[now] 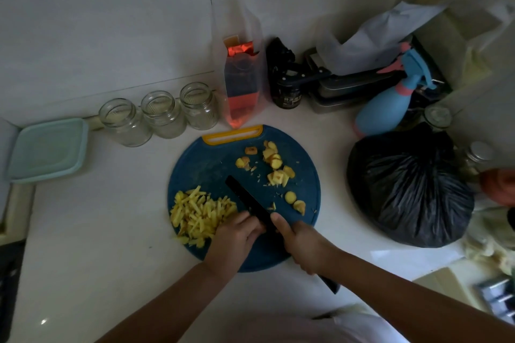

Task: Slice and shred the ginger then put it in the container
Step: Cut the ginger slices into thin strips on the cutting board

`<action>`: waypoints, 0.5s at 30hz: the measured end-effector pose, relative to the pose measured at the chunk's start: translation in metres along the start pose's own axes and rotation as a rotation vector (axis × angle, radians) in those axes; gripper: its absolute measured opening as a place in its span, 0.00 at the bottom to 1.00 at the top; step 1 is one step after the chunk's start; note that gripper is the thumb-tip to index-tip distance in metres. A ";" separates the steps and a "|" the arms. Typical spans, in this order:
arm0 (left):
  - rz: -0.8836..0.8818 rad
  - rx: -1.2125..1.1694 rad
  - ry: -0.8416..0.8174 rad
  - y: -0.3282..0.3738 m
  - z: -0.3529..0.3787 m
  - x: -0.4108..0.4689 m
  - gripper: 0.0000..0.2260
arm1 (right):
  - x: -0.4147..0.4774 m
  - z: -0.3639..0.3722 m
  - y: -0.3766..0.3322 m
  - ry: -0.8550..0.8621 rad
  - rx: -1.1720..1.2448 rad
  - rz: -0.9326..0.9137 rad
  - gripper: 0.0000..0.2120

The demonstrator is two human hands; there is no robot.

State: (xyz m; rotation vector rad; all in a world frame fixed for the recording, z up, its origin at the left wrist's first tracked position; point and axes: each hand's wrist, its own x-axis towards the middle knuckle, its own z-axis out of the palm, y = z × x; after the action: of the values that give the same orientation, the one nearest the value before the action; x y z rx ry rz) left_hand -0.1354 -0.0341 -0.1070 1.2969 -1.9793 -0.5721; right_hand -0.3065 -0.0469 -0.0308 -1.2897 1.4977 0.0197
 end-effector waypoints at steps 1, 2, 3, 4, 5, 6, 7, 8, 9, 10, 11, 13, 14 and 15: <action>0.004 0.002 -0.004 0.001 -0.001 0.001 0.04 | 0.001 -0.001 0.000 0.002 0.010 -0.003 0.29; 0.010 0.007 -0.005 0.001 -0.001 0.003 0.04 | 0.001 -0.002 -0.001 -0.008 0.016 0.001 0.29; 0.015 0.015 -0.005 0.001 -0.001 0.003 0.04 | 0.001 -0.005 -0.001 -0.028 0.028 0.014 0.30; 0.017 0.020 -0.004 0.001 -0.001 0.003 0.06 | -0.001 -0.008 -0.002 -0.054 0.060 0.038 0.31; 0.015 0.027 0.000 0.001 0.000 0.002 0.07 | -0.002 -0.011 -0.002 -0.078 0.110 0.064 0.30; 0.013 0.036 0.005 0.000 0.000 0.002 0.09 | -0.006 -0.014 -0.002 -0.101 0.160 0.081 0.30; 0.014 0.043 0.009 0.000 0.000 0.002 0.08 | -0.009 -0.017 -0.001 -0.119 0.195 0.087 0.29; 0.015 0.047 0.011 -0.001 -0.001 0.002 0.08 | -0.013 -0.019 0.000 -0.130 0.211 0.086 0.28; 0.014 0.050 0.011 0.000 -0.001 0.002 0.08 | -0.016 -0.020 0.001 -0.137 0.210 0.082 0.29; 0.013 0.051 0.011 0.001 -0.002 0.003 0.09 | -0.018 -0.019 0.003 -0.141 0.197 0.077 0.29; 0.014 0.051 0.011 0.002 -0.003 0.003 0.09 | -0.019 -0.019 0.004 -0.143 0.178 0.074 0.30; 0.020 0.044 0.015 0.002 -0.004 0.004 0.08 | -0.020 -0.017 0.006 -0.136 0.154 0.067 0.31; 0.021 0.042 0.018 0.002 -0.005 0.004 0.07 | -0.021 -0.017 0.006 -0.136 0.152 0.064 0.31; 0.018 0.039 0.017 0.001 -0.005 0.004 0.06 | -0.022 -0.017 0.006 -0.142 0.152 0.062 0.31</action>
State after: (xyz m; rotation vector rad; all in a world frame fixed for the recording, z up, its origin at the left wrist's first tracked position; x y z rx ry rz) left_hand -0.1336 -0.0369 -0.1016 1.3021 -1.9959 -0.5146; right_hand -0.3264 -0.0401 -0.0121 -1.0975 1.3899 0.0357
